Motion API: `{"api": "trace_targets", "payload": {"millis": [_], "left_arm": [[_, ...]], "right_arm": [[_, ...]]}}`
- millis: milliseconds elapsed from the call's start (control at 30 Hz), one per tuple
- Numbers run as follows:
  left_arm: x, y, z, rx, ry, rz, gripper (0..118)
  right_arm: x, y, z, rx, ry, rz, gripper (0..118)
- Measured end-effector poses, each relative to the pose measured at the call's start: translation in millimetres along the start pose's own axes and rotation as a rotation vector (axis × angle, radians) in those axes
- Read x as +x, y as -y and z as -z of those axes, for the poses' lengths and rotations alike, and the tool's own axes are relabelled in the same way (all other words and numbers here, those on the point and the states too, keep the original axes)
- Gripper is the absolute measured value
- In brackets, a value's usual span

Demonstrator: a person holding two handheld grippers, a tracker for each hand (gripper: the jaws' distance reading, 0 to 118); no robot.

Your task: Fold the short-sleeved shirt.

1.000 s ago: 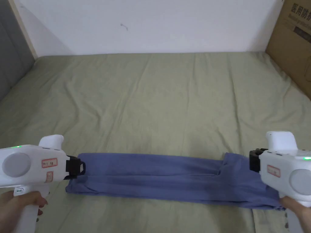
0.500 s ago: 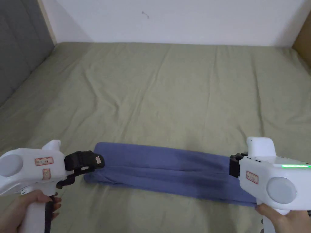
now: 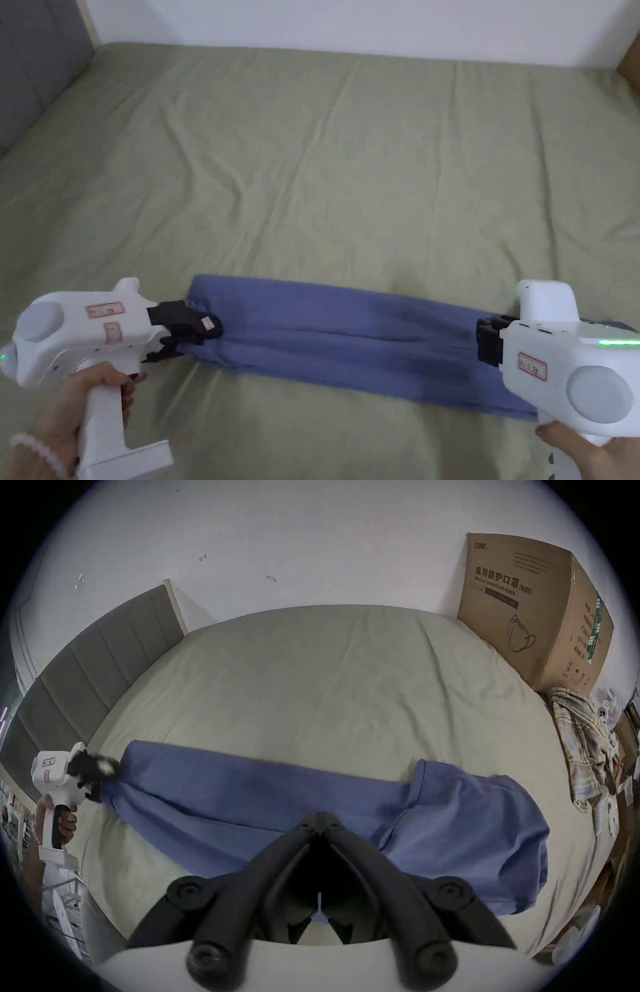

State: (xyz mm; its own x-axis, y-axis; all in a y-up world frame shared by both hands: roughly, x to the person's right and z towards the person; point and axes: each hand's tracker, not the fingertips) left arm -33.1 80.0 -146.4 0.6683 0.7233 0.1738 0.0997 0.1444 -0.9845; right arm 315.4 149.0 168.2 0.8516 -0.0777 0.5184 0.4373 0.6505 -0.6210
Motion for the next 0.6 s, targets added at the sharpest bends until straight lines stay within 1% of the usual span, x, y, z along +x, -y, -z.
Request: {"api": "trace_targets", "payload": {"millis": [33,67,133,200,300,367,467,600], "left_arm": [[2.0,2.8,4.1,-0.033,-0.059,0.01,7],[3.5,2.7,1.5,-0.019,0.011,0.061,7],[8.6,-4.9,-5.1,0.001,-0.013,0.071,7],[8.4,-4.4,-12.6,0.006,-0.013,0.11,7],[-1.5,-2.4,-23.9,0.014,0.001,0.089,7],[-2.4,3.4,-32.6,0.021,0.021,0.07,7],[-1.8,11.5,-46.0,0.03,-0.03,0.113,7],[-18.8,8.7,-74.1,0.061,-0.046,0.106,7]], "right_arm": [[-1.9,-0.1,1.0,-0.005,-0.003,-0.01,1],[-3.4,-0.2,1.7,-0.008,-0.001,-0.023,1],[-6.3,0.3,0.8,-0.004,0.02,-0.046,1],[-5.6,-0.3,0.8,-0.009,0.014,-0.049,1],[-5.0,-0.9,0.3,-0.014,-0.002,-0.029,1],[-6.2,-0.9,-1.8,-0.014,-0.005,-0.032,1],[-8.6,-0.7,-7.4,-0.013,0.0,-0.058,1],[-6.3,0.8,-12.2,-0.01,-0.011,-0.045,1]]}}
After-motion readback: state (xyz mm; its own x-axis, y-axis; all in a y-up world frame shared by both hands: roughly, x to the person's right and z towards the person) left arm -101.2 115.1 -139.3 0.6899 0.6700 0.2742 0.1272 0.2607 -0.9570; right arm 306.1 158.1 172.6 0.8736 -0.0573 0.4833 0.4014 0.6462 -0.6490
